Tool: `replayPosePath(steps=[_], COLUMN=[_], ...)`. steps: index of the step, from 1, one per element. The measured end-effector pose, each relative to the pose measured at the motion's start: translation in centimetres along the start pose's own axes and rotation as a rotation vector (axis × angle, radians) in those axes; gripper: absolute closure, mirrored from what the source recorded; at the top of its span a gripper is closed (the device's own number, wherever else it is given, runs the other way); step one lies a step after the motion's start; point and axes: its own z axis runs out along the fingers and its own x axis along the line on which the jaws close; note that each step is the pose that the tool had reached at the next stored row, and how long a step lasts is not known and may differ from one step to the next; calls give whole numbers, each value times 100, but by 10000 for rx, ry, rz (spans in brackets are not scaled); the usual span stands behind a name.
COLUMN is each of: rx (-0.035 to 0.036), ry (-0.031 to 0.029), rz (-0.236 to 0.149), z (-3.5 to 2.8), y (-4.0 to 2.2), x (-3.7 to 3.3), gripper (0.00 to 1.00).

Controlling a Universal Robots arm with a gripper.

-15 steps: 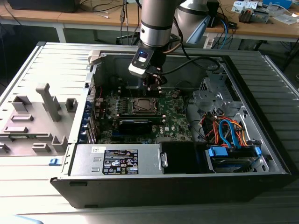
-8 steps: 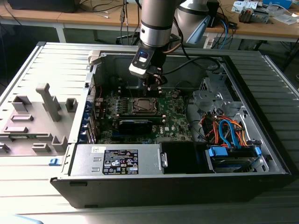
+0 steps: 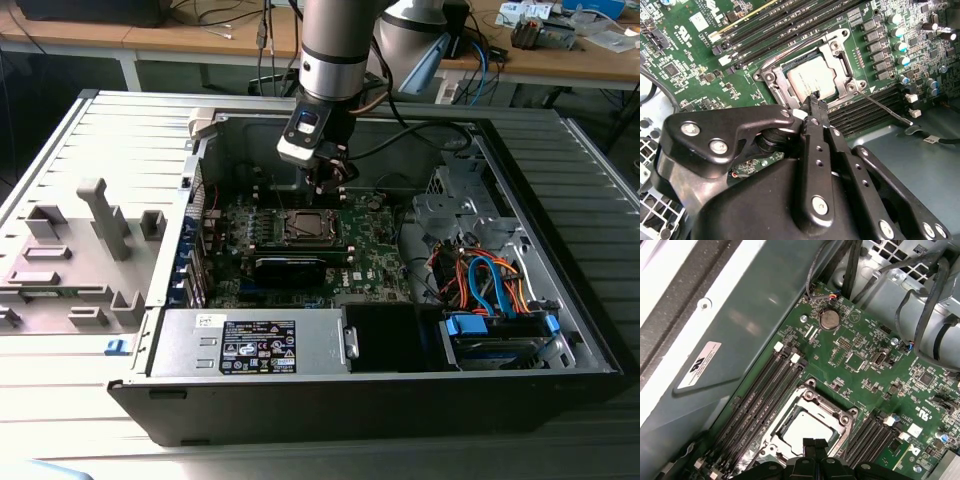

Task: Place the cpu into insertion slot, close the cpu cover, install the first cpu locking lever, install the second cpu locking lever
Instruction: 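Install the first cpu locking lever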

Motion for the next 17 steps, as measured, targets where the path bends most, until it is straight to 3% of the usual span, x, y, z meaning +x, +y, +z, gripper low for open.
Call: replayPosePath(steps=[17], rx=[0], ry=[-10], rz=[-250], z=[0], y=[0], x=[0], gripper=[89])
